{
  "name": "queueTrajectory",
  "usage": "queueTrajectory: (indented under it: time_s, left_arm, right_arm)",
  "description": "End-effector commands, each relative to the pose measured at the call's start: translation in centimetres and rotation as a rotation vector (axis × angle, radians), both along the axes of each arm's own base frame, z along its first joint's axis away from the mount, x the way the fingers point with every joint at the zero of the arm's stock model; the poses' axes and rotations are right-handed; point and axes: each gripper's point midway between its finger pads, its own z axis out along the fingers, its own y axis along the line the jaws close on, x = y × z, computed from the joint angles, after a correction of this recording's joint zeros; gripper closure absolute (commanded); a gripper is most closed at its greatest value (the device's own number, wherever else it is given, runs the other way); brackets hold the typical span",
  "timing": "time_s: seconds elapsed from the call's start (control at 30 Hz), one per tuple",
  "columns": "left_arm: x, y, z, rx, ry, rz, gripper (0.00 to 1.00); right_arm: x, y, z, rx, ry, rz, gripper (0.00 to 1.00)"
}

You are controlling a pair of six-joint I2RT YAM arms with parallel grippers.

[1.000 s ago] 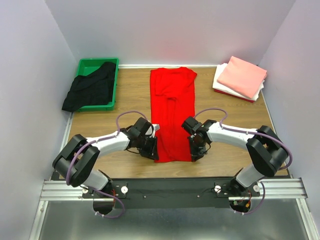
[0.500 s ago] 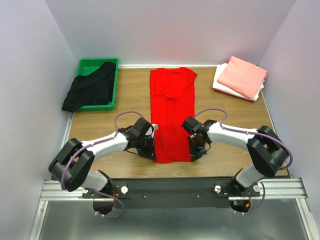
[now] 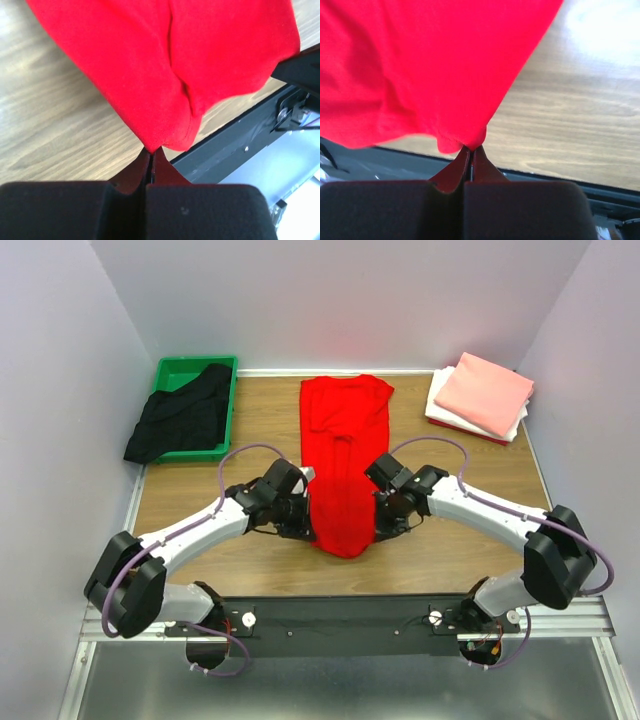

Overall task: Fold and stack the t-shirts
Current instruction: Fold the tshirt

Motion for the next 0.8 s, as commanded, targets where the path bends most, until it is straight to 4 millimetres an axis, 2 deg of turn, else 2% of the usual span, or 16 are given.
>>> queueTrajectory:
  time_s: [0.0,0.03,0.17,0.23,0.27,0.4,0.5,0.53,0.57,0.73,0.77]
  left_arm:
    - [2.1,0.6,0.9,0.033,-0.054,0.041,1.0]
    - [2.7,0.8,0.8,0.041,-0.062,0.041,1.0]
    - [5.1,0.8,1.3,0.046,-0.109,0.047,1.0]
    - [6.2,0.8,1.0,0.052,-0.12,0.057,1.0]
    - [6.8,0.8,1.0,0.052,-0.13,0.06,1.0]
    - [10.1,0.5,1.9,0.028,-0.188,0.102,1.0]
    - [12.8,0.2,1.7,0.022,-0.21,0.126,1.0]
    - [13.4,0.3,1.6,0.023,-0.212,0.131,1.0]
    - [13.9,0.1,1.6,0.023,-0.217,0.131,1.0]
    - [17.2,-0.5,1.5,0.003,-0.242,0.143,1.0]
    - [18.4,-0.5,2.1,-0.004,-0.263,0.151,1.0]
  right_arm:
    - [2.7,-0.9,1.7,-0.067,-0.116,-0.07,1.0]
    - [3.8,-0.8,2.2,-0.073,-0.151,-0.08,0.99]
    - [6.4,-1.3,2.7,-0.129,-0.215,-0.109,1.0]
    - [7.8,-1.8,2.4,-0.166,-0.239,-0.12,1.0]
    - [9.1,-1.8,3.1,-0.176,-0.276,-0.132,1.0]
    - [12.1,-2.4,3.5,-0.233,-0.344,-0.15,1.0]
    - [14.6,-3.0,3.1,-0.262,-0.375,-0.177,0.99]
    - [15.2,-3.1,3.4,-0.259,-0.393,-0.185,1.0]
    - [15.8,-3.2,3.0,-0.273,-0.393,-0.19,1.0]
    - [20.0,-3.1,3.6,-0.273,-0.464,-0.2,1.0]
    - [20.5,-3.2,2.9,-0.293,-0.459,-0.196,1.0]
